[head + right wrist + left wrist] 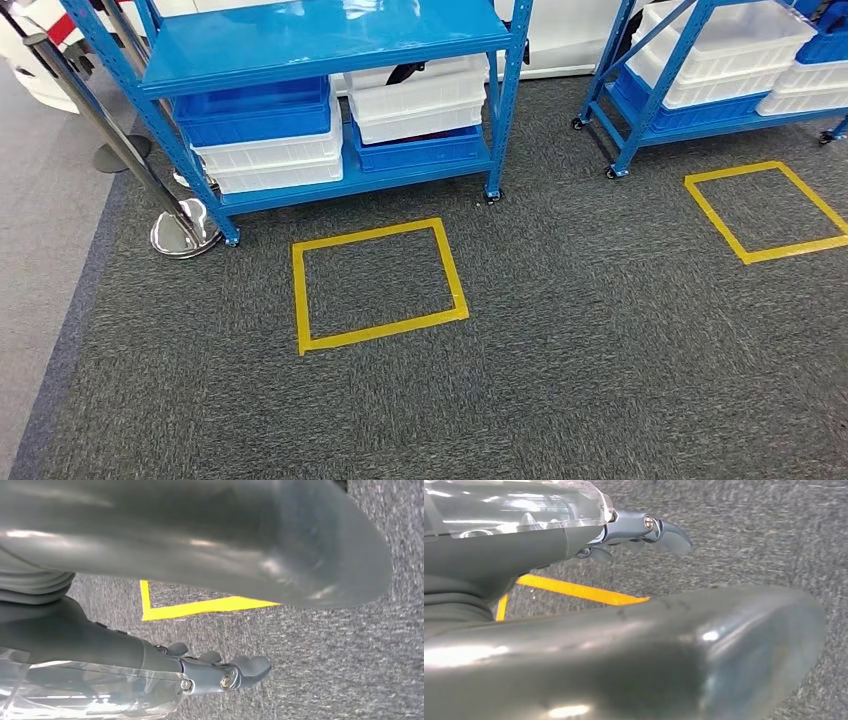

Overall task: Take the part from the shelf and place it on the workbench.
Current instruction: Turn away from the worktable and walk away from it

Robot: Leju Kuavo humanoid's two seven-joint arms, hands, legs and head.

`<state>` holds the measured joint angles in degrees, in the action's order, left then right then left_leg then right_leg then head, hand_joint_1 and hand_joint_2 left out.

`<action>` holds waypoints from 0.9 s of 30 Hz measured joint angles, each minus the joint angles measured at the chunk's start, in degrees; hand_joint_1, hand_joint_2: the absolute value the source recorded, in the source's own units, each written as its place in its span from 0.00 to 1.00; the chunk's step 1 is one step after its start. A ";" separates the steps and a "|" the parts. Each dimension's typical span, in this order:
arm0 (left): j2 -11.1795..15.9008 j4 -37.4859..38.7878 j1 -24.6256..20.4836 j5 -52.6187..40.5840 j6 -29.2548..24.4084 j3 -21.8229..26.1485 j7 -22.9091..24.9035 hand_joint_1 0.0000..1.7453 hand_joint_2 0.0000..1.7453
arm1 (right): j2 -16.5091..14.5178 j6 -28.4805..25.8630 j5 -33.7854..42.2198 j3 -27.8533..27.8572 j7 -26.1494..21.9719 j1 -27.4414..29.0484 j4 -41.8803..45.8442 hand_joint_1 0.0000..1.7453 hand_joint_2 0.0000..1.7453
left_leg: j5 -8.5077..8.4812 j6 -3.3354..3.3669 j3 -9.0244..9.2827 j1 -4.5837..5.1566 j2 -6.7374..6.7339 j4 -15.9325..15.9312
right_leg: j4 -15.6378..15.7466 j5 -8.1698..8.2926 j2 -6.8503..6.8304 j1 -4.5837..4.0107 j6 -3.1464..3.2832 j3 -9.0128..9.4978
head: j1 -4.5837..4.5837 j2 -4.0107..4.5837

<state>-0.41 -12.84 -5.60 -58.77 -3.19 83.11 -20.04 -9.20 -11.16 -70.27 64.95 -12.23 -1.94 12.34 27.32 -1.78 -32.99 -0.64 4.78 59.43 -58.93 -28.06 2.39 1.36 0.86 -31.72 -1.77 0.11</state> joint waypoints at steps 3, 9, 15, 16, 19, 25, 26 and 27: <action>0.00 0.02 -0.35 0.16 0.04 0.09 0.13 0.00 0.00 | 0.04 -0.03 0.00 0.10 0.20 0.27 0.00 0.00 0.00 | 5.30 -0.64 -4.94 -0.08 -4.02 10.28 | 0.18 -0.13 -1.62 -0.28 0.70 0.10 | -0.15 0.00; 0.08 0.03 -0.26 0.46 0.21 0.52 0.39 0.00 0.00 | 0.04 0.28 0.00 0.23 0.37 0.25 -0.01 0.00 0.00 | -0.05 0.35 -0.97 0.21 -4.77 2.74 | 0.17 -0.90 -3.45 -0.71 0.34 1.04 | -0.13 0.00; 0.15 0.03 -0.12 0.58 0.59 0.60 0.39 0.00 0.00 | 0.10 0.67 -0.02 0.23 0.33 0.09 -0.01 0.00 0.00 | -0.68 2.52 2.34 0.41 -4.73 -2.71 | -1.78 -1.34 -3.47 -0.69 -1.68 1.49 | -0.03 0.00; 0.14 0.03 -0.11 0.62 0.80 0.61 0.39 0.00 0.00 | 0.15 0.74 -0.04 0.23 0.29 0.09 -0.01 0.00 0.00 | -0.72 2.74 2.79 0.33 -4.65 -2.92 | -3.79 -2.69 -3.21 -0.64 -1.82 0.50 | 0.05 0.00; 0.08 0.03 -0.11 0.73 1.17 0.63 0.39 0.00 0.00 | 0.26 0.82 -0.15 0.24 0.18 0.13 -0.01 0.00 0.00 | -0.34 3.14 3.21 0.39 -4.56 -2.93 | -13.46 -7.44 -2.66 -0.56 -2.24 -5.41 | 0.23 0.00; -0.02 0.05 0.08 0.92 1.26 0.73 0.49 0.00 0.00 | 0.62 0.78 -0.39 0.32 0.15 0.49 -0.01 0.00 0.00 | 1.56 2.20 5.17 0.52 -4.00 -2.76 | -1.91 1.17 -2.52 -0.81 -1.52 -2.68 | 0.23 0.00; -0.03 0.05 0.06 0.97 1.26 0.74 0.54 0.00 0.00 | 0.64 0.78 -0.47 0.33 0.13 0.48 -0.01 0.00 0.00 | 1.82 1.87 5.19 0.55 -4.01 -2.75 | -0.71 1.39 -2.48 -0.96 -1.08 -2.33 | 0.23 0.00; -0.03 0.05 0.01 1.00 1.26 0.77 0.58 0.00 0.00 | 0.66 0.78 -0.55 0.33 0.09 0.48 -0.01 0.00 0.00 | 1.89 1.54 5.32 0.59 -4.01 -2.56 | -0.64 1.00 -2.45 -1.10 -0.59 -2.34 | 0.23 0.00</action>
<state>-0.44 -12.79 -5.59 -57.77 -1.92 83.88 -19.46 -8.54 -10.38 -70.82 65.28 -12.14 -1.46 12.33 29.21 -0.24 -27.67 -0.04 0.77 56.86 -59.57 -27.06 -0.07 0.26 0.27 -34.06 -1.54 0.11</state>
